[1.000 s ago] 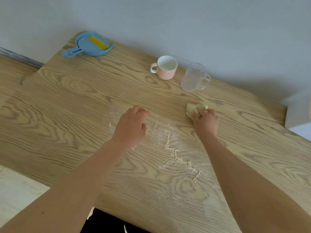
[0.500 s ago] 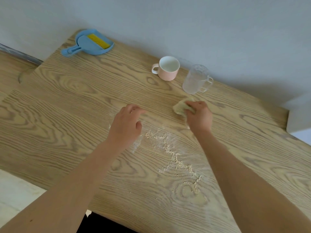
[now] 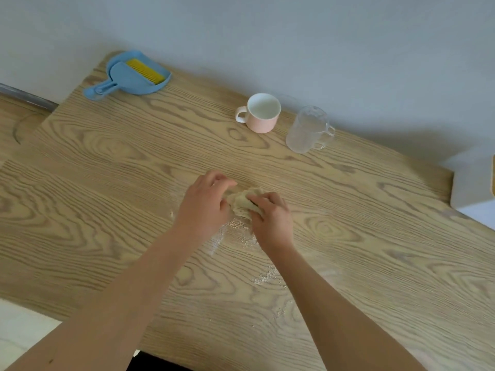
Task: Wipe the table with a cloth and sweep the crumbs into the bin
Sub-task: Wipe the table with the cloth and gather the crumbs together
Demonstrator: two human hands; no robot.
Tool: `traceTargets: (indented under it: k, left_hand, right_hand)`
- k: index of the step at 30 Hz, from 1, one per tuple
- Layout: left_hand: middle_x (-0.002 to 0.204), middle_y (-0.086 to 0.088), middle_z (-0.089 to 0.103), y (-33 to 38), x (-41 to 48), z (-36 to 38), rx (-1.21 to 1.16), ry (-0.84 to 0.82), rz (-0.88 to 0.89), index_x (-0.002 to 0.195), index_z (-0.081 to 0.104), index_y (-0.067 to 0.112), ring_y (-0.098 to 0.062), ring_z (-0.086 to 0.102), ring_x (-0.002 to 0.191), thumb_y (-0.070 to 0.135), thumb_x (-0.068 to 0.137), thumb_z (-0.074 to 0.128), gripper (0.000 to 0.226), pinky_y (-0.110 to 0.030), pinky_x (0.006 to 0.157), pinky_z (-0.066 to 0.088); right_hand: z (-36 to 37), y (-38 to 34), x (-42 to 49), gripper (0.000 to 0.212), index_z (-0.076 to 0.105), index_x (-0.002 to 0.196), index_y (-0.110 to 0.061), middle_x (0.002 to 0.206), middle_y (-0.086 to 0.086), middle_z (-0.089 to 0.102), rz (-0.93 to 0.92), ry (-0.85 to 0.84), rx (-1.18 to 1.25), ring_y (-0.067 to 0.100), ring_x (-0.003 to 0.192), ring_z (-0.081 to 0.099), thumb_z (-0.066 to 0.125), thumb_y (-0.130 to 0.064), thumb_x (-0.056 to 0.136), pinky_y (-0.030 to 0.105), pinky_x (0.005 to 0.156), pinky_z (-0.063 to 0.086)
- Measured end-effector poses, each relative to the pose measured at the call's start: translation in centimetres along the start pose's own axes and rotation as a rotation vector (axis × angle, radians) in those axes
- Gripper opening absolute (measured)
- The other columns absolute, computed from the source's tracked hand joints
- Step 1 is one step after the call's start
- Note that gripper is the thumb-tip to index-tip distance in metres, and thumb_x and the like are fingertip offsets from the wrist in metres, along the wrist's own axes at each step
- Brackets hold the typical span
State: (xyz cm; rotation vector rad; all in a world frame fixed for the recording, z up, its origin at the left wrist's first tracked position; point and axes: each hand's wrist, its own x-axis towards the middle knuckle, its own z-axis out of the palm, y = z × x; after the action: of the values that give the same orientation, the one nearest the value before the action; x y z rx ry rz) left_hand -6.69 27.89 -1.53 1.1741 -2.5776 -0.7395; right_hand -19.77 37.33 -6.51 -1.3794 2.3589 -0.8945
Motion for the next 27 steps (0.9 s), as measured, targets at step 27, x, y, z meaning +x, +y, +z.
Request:
traceTargets:
  k: [27]
  left_hand:
    - [0.121, 0.001, 0.051, -1.5, 1.8, -1.2, -0.013, -0.020, 0.093, 0.121, 0.058, 0.017, -0.017, 0.046, 0.115, 0.005, 0.083, 0.056, 0.040, -0.033, 0.098, 0.038]
  right_hand:
    - [-7.0, 5.9, 4.5, 0.042, 0.057, 0.128, -0.019, 0.113, 0.004, 0.051, 0.378, 0.174, -0.150, 0.022, 0.097, 0.052, 0.057, -0.012, 0.086, 0.035, 0.085, 0.049]
